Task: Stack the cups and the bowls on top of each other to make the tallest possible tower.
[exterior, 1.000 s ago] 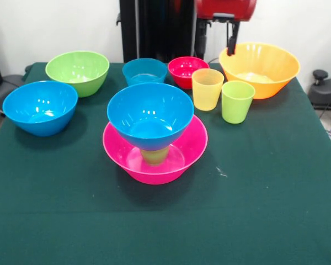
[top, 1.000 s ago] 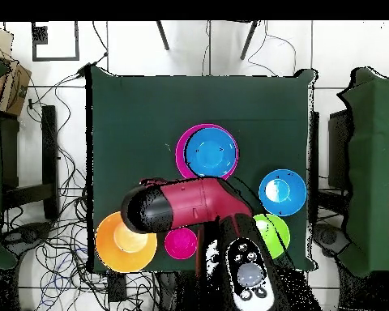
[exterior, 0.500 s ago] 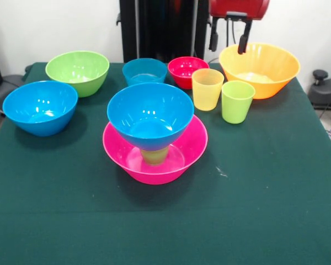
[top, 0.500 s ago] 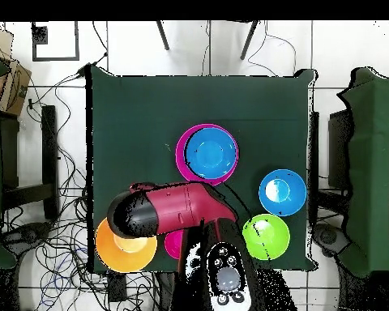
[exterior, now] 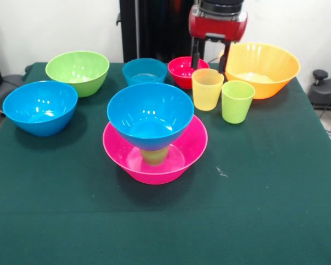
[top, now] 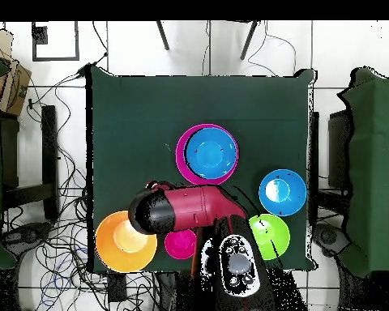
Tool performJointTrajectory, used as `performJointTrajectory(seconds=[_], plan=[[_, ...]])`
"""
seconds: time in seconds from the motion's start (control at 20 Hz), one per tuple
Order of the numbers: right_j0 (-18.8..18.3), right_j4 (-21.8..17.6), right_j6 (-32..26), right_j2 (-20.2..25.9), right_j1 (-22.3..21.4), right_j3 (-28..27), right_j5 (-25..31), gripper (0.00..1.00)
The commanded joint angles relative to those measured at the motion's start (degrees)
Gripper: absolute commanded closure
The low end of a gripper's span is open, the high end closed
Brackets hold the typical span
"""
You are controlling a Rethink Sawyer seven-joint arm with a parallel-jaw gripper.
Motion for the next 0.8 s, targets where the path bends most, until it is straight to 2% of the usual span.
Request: performJointTrajectory(seconds=[0.05, 0.3, 0.6, 0.8], plan=[[2.98, -1.01, 7.9, -3.43, 3.58, -3.16, -0.7, 0.0], [5.91, 0.27, 7.97, -5.78, 0.79, -2.99, 2.64, 0.0], [10.56, 3.17, 11.24, -8.94, 0.61, -2.48, 3.26, 0.0], [11.55, 6.56, 11.07, -8.32, -2.38, 0.68, 4.72, 0.0]])
